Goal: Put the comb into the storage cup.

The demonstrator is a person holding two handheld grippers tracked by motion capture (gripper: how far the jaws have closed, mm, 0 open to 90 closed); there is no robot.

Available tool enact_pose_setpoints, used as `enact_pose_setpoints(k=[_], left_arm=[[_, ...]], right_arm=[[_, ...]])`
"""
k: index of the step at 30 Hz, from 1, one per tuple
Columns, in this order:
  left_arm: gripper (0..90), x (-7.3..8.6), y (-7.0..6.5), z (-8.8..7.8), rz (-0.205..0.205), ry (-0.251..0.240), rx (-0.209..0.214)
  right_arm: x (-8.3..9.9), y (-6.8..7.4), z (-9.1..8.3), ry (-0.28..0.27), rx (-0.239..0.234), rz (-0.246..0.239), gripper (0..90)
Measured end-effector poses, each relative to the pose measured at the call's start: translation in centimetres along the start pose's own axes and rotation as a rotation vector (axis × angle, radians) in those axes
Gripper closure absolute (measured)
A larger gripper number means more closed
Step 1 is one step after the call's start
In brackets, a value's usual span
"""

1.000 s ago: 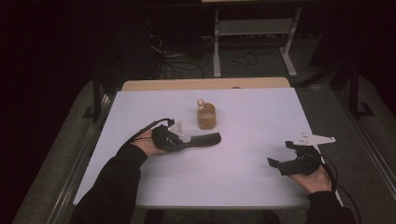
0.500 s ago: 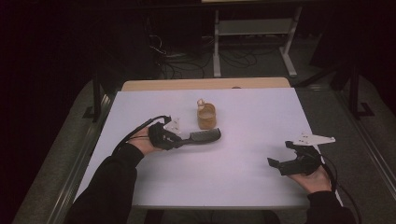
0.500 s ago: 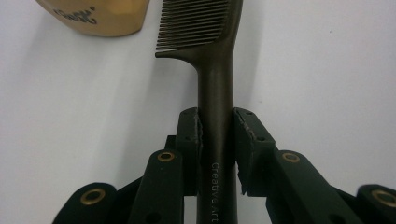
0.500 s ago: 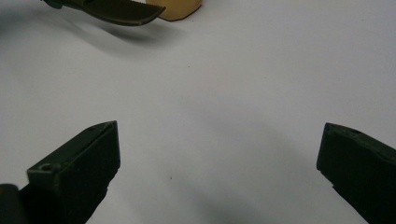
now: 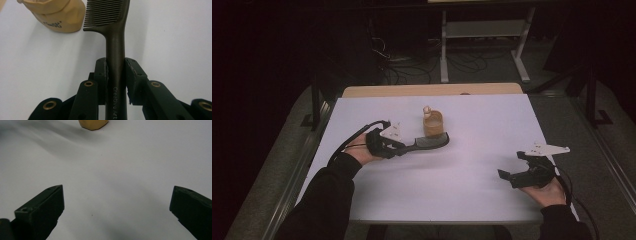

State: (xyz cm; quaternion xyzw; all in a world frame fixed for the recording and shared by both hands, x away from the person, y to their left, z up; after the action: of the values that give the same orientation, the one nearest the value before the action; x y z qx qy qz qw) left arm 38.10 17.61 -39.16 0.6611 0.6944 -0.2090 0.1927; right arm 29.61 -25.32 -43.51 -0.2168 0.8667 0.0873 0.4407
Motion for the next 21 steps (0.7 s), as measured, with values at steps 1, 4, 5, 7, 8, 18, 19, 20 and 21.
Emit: enact_pose_setpoints(k=[1, 4, 5, 7, 8, 18, 19, 20, 21], left_arm=[[73.4, -0.1, -0.1, -0.2, 0.001, -0.003, -0.001], [73.4, -0.2, -0.2, -0.5, 0.004, -0.013, -0.007], [73.3, -0.2, -0.3, -0.7, 0.007, -0.019, -0.010], [73.4, -0.3, -0.4, -0.9, 0.009, -0.023, -0.014], [73.3, -0.3, -0.5, -1.0, 0.013, -0.025, -0.019], [73.3, -0.7, -1.1, -2.0, 0.027, -0.060, -0.032], [73.3, -0.8, -1.2, -2.2, 0.031, -0.066, -0.035], [73.3, -0.8, -1.2, -2.2, 0.034, -0.071, -0.035], [73.3, -0.9, -1.3, -2.3, 0.032, -0.080, -0.033]], right_arm=[[0.0, 0.0, 0.0, 0.001, 0.000, 0.000, 0.0], [0.0, 0.0, 0.0, 0.001, -0.001, 0.000, 0.0], [0.0, 0.0, 0.0, 0.000, -0.001, 0.000, 0.0], [0.0, 0.0, 0.0, -0.002, 0.000, 0.001, 0.0], [0.0, 0.0, 0.0, -0.003, 0.000, 0.001, 0.0], [-0.2, 0.0, -0.2, -0.013, 0.001, 0.000, 0.0], [-0.3, 0.0, -0.2, -0.013, 0.001, 0.001, 0.0], [-0.3, 0.0, -0.3, -0.014, 0.001, 0.001, 0.0], [-0.3, 0.0, -0.3, -0.015, 0.002, 0.000, 0.0]])
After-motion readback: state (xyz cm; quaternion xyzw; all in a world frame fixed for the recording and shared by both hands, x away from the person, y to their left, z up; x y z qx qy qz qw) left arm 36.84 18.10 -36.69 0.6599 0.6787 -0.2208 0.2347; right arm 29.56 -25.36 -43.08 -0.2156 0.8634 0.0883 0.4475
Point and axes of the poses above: each handheld gripper's, and its own axes: z roughly forward along the jaws, x roughly out of its underside, y roughly to its left, the point moved 2 cm from there along z, roughly forward along the jaws, and after that the axes turned 15 degrees about x, right-handed, at the moved point
